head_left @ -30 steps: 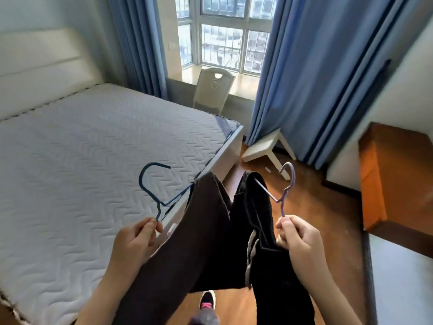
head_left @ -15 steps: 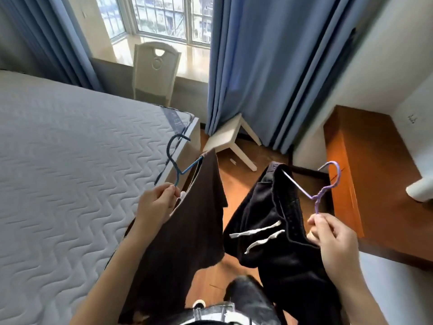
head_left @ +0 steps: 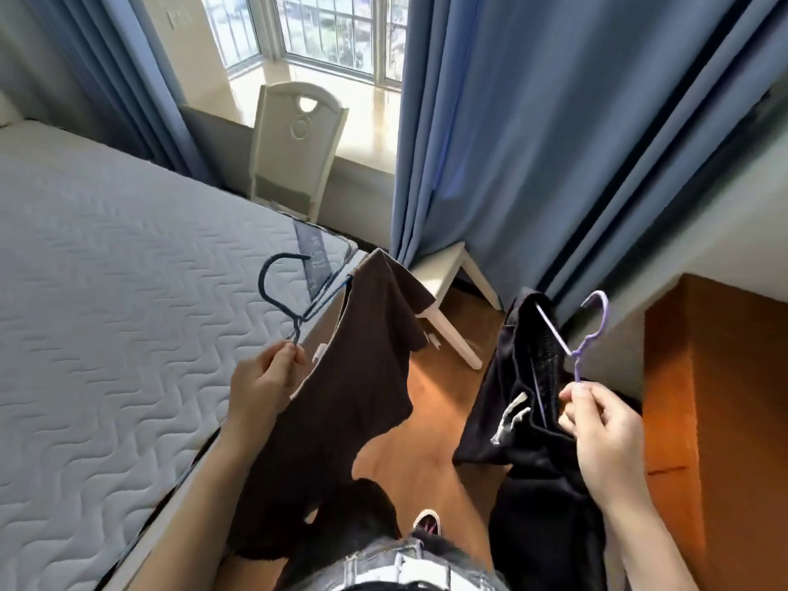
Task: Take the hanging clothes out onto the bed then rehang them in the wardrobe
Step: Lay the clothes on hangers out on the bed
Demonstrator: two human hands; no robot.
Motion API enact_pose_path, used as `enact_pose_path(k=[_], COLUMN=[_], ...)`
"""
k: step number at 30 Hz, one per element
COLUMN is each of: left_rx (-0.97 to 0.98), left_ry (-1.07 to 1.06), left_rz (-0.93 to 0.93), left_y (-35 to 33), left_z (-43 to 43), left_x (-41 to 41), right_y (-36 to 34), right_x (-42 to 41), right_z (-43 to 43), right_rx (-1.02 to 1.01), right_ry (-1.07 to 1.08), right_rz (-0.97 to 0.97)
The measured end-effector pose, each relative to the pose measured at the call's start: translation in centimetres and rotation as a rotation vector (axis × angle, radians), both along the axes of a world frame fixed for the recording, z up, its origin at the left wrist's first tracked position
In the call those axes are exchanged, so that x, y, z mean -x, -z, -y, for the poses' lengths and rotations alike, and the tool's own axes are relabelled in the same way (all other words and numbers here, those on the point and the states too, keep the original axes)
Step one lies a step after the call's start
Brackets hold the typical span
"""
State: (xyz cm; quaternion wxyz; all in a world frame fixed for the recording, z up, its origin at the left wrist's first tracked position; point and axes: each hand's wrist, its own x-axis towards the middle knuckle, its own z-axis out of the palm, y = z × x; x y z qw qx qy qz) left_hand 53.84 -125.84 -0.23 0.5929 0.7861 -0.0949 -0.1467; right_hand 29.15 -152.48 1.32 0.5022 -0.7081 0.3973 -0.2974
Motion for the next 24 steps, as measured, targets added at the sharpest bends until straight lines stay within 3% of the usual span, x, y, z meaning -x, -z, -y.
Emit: enact_pose_path(k=[13,24], left_rx=[0.0,-0.077], left_ry=[-0.148,-0.118], left_rz=[0.049,0.213], left_y=[-0.1,-3.1], left_z=[11.7,15.5], left_x=[-18.8,-35.3], right_y=[1.4,-0.9], right_x=[-23.7,-42.1], right_z=[15.4,20.0], right_rx=[-0.081,-0.058], right_ry=[-0.074,-0.14], right_rz=[0.131,0.123])
